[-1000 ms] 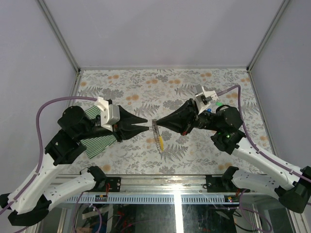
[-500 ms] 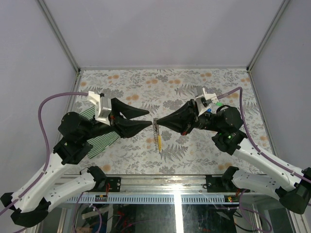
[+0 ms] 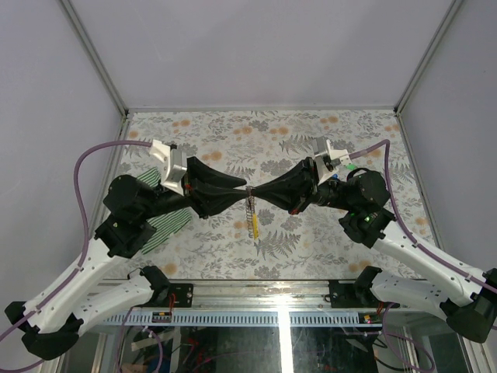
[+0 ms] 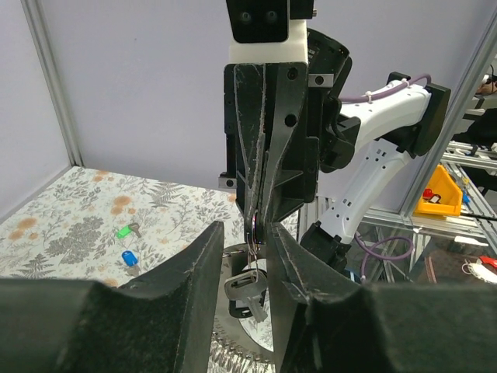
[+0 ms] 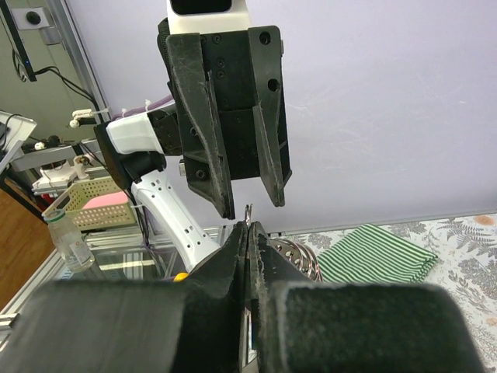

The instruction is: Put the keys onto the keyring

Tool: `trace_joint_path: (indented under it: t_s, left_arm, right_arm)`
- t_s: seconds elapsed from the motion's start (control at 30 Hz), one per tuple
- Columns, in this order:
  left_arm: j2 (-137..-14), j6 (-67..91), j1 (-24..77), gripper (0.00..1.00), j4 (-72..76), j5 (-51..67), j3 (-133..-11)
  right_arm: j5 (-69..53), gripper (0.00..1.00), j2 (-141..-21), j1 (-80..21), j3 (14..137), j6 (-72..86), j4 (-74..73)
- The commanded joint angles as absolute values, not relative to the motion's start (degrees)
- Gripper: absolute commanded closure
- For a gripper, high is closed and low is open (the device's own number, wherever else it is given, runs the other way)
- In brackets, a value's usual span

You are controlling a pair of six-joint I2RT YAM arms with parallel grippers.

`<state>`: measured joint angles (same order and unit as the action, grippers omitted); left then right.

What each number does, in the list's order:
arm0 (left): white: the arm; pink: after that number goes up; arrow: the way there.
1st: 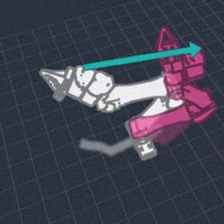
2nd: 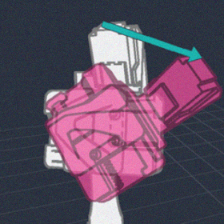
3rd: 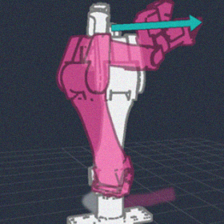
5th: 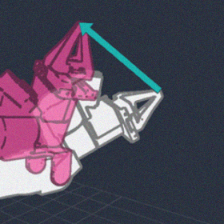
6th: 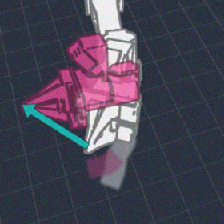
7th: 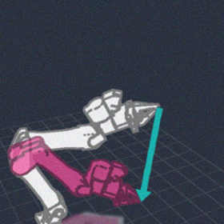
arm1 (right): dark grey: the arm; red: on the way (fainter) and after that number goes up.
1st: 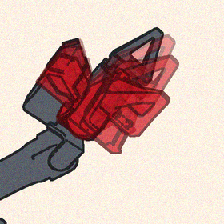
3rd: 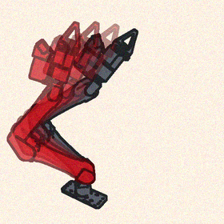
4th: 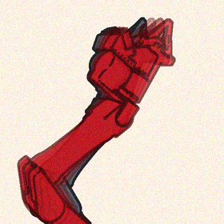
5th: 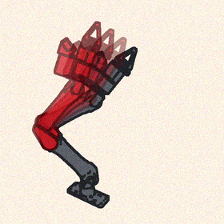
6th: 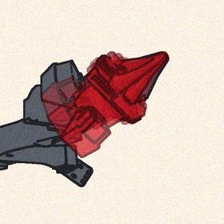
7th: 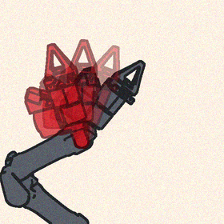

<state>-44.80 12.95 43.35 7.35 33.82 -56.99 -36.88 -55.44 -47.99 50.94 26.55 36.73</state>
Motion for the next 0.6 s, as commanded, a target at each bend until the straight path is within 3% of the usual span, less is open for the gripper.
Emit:
trace_joint_path:
  t_s: [0.0,0.33,0.47,0.57]
  left_arm:
    - [-44.9,13.7,43.2,0.71,11.4,35.1,-56.5]
    - [-45.1,13.6,43.3,0.71,11.1,35.1,-56.3]
    - [-46.0,13.7,43.2,0.83,10.9,35.5,-56.4]
    - [-46.7,13.8,43.3,0.85,10.8,36.2,-56.8]
  right_arm:
    - [-34.8,1.0,-53.6,-47.9,54.1,25.5,41.6]
    - [-33.8,1.0,-52.9,-47.9,53.7,25.4,42.1]
    - [-33.9,1.0,-53.2,-47.8,53.7,25.8,42.7]
    - [-34.3,1.0,-53.5,-47.9,53.8,26.1,42.9]
